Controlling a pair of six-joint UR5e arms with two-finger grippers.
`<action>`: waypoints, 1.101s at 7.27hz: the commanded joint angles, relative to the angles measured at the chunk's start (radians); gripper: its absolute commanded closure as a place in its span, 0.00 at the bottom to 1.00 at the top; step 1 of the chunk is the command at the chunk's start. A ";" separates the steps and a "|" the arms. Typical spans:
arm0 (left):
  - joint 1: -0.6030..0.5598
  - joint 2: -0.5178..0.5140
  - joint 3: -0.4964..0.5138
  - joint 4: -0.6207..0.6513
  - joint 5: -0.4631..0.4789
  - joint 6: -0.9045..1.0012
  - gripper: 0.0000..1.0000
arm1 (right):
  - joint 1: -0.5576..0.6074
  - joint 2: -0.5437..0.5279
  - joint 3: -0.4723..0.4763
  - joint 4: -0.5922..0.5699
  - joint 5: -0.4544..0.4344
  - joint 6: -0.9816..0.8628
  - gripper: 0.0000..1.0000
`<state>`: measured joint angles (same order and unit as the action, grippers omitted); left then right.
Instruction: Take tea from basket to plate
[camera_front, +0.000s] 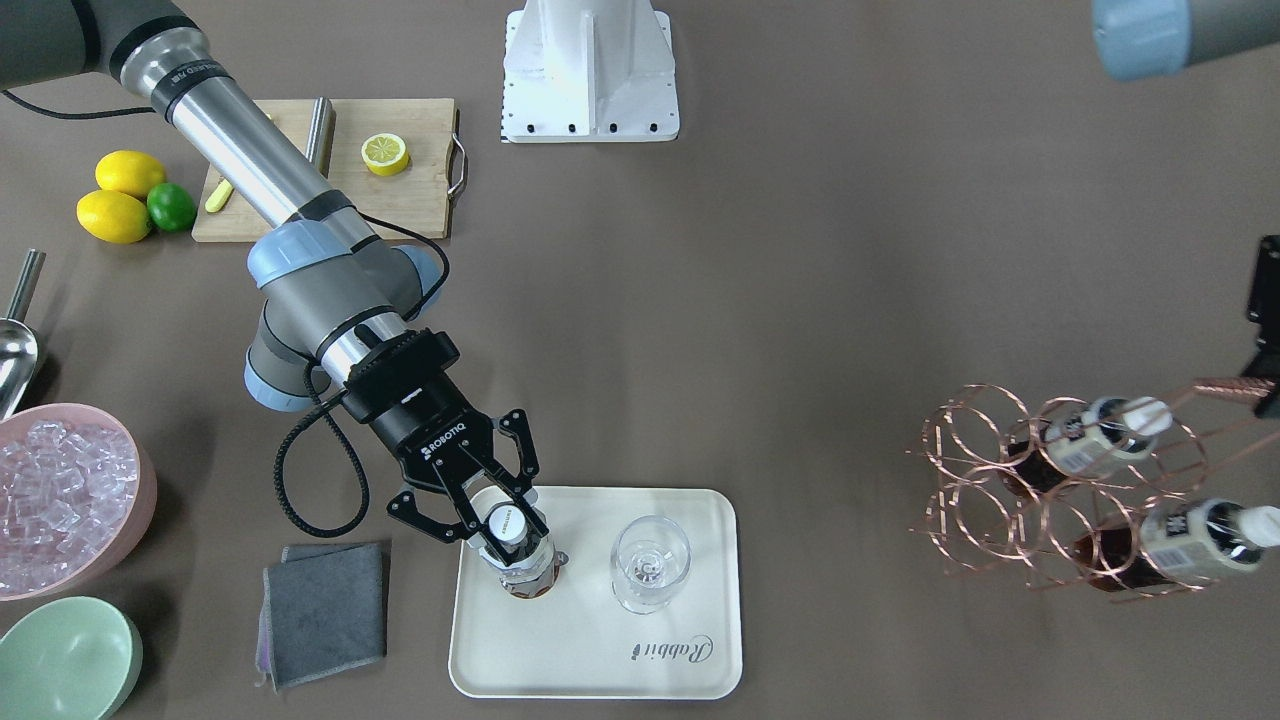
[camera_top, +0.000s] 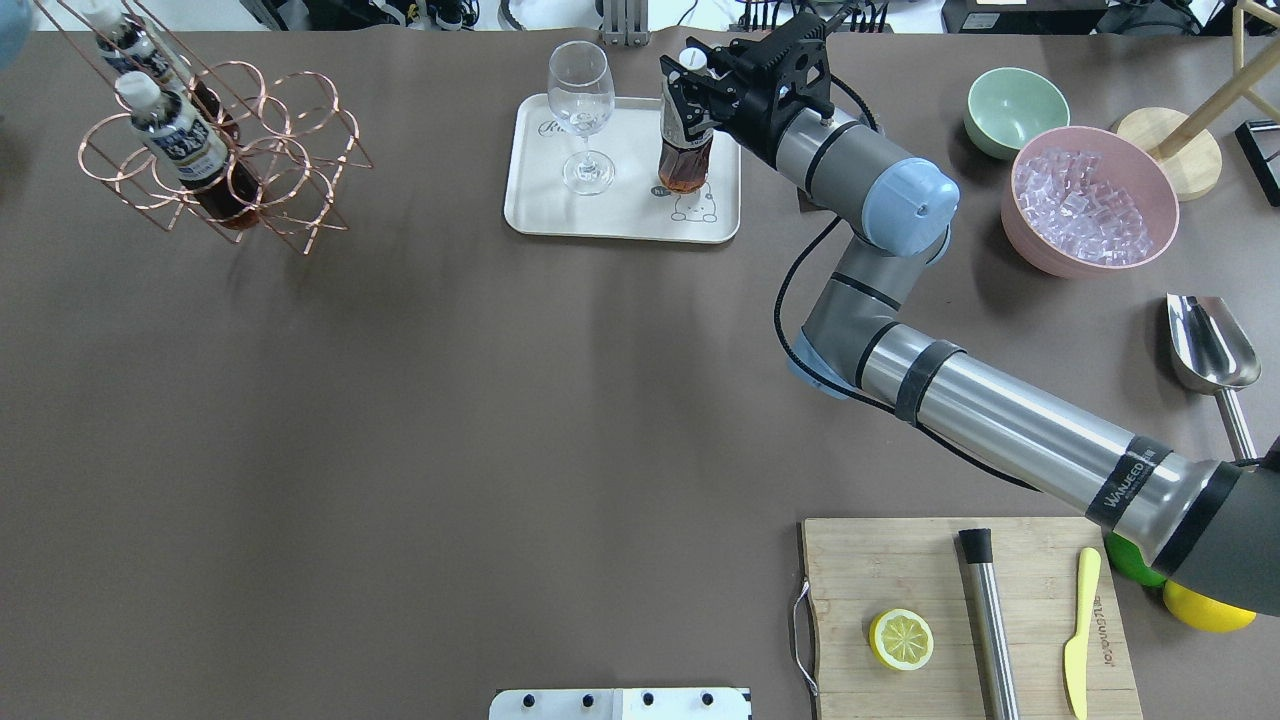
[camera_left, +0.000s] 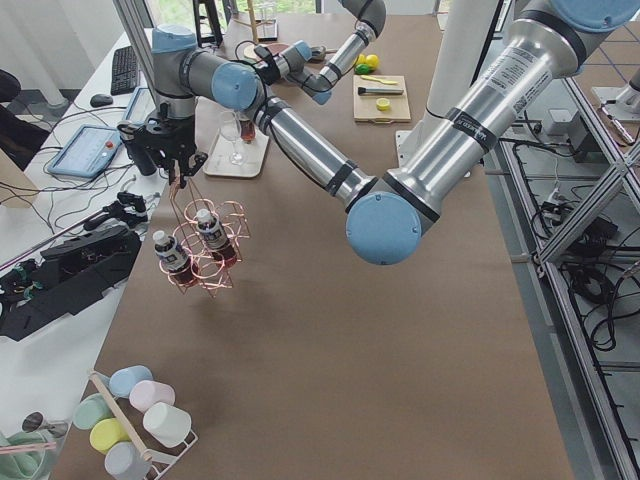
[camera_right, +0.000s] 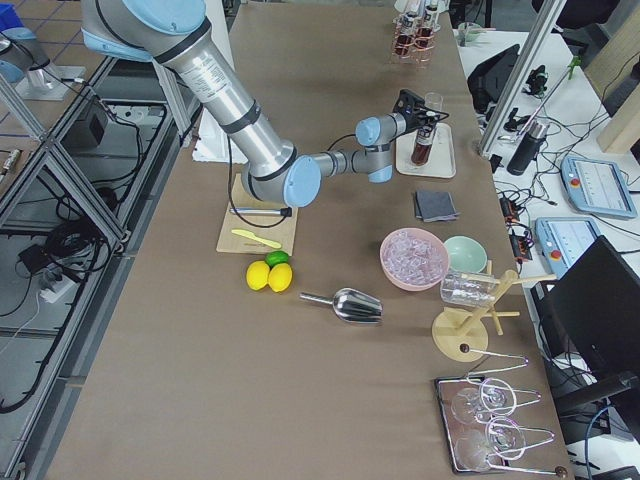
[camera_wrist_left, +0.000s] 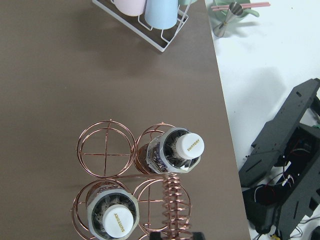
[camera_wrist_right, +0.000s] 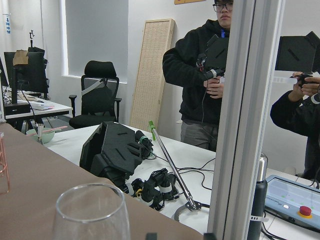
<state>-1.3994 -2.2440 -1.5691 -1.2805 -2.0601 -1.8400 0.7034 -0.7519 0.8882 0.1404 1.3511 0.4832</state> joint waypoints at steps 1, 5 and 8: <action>-0.061 0.006 0.148 -0.139 -0.018 0.056 1.00 | -0.009 -0.001 -0.002 0.005 -0.006 -0.002 1.00; -0.055 0.040 0.155 -0.195 -0.008 -0.076 1.00 | -0.024 -0.012 0.000 0.025 -0.018 -0.002 1.00; -0.079 0.112 0.158 -0.262 -0.006 -0.076 1.00 | -0.007 -0.009 0.009 0.016 -0.023 -0.006 0.18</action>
<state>-1.4624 -2.1669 -1.4134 -1.5045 -2.0678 -1.9070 0.6863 -0.7635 0.8904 0.1626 1.3311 0.4771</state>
